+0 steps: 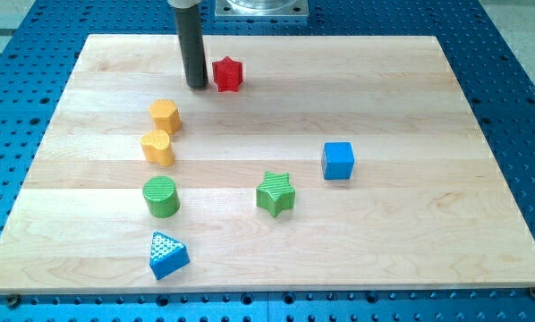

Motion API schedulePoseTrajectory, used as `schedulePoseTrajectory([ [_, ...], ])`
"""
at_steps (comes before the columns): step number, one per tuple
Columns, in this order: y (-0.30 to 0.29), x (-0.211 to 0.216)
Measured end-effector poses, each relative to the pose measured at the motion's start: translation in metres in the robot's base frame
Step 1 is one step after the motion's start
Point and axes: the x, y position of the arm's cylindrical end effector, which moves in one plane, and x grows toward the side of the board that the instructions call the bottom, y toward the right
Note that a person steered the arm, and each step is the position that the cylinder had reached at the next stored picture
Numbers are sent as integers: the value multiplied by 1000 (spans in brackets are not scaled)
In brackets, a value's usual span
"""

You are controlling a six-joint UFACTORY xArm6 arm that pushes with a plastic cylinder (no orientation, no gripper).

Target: Move the red star to the bottom left of the green star

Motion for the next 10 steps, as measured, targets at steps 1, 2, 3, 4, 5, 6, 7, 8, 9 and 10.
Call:
schedulePoseTrajectory([
  [1,9,-16],
  [2,34,-37],
  [3,76,-22],
  [4,72,27],
  [5,66,70],
  [6,66,115],
  [7,76,129],
  [8,102,124],
  [9,86,159],
  [10,57,192],
])
